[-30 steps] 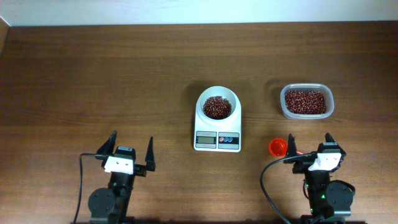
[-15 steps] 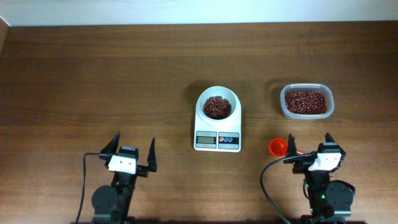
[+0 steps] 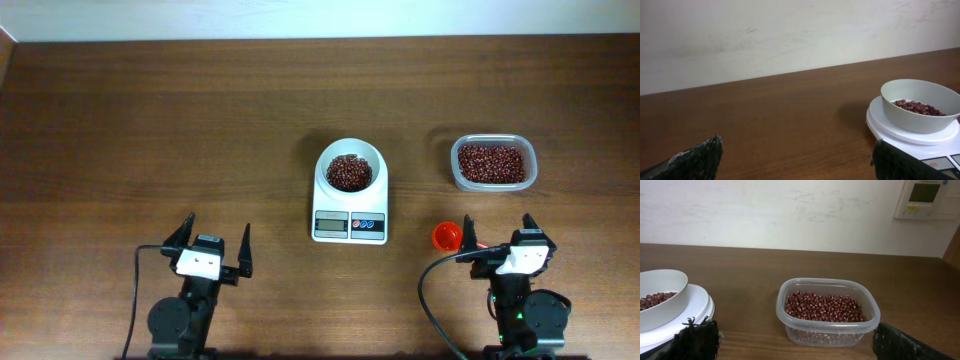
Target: Scoop and weigh 50g on scale
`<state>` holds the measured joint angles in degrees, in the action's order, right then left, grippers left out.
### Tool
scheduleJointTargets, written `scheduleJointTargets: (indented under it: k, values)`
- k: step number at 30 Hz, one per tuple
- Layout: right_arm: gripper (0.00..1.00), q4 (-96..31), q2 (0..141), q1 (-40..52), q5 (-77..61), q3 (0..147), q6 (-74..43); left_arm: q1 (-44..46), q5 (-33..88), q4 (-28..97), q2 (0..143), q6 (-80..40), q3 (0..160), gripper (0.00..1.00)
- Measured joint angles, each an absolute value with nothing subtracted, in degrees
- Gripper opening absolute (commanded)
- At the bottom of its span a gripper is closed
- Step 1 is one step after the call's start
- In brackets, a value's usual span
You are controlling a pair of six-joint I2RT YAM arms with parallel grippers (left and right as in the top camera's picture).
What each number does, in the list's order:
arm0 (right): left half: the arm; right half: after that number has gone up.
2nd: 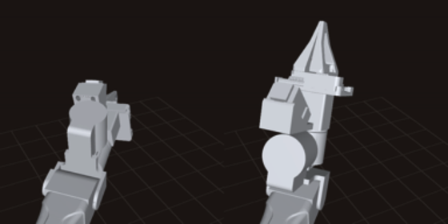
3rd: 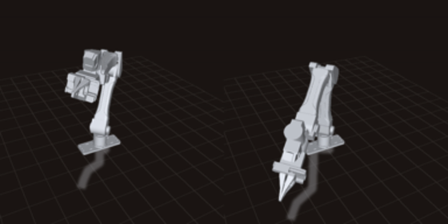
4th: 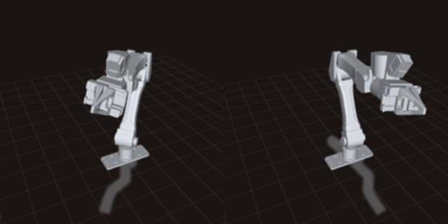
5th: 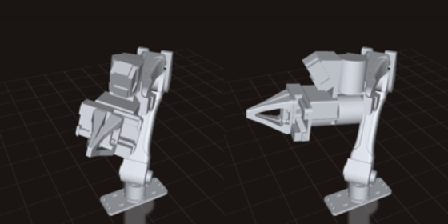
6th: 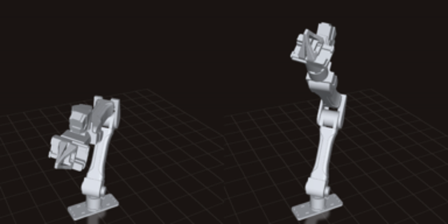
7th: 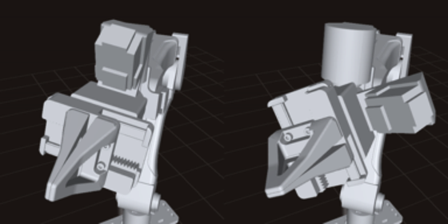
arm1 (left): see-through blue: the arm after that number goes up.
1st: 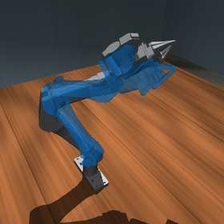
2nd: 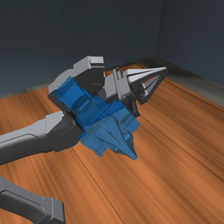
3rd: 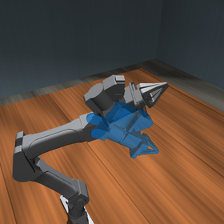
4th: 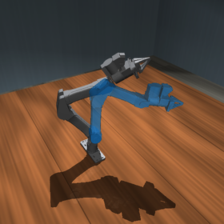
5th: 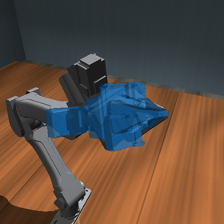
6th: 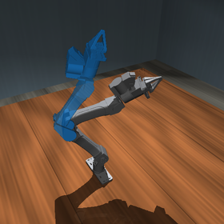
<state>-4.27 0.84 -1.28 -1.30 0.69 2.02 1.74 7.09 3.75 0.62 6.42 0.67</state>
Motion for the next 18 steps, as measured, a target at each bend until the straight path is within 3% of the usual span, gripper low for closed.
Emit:
scheduleJointTargets:
  k: [18]
  values:
    - [0.99, -4.3, 0.8, -1.3, -1.3, 0.7, 2.0, 0.1, 7.1, 3.7, 0.6, 6.4, 0.7, 0.99]
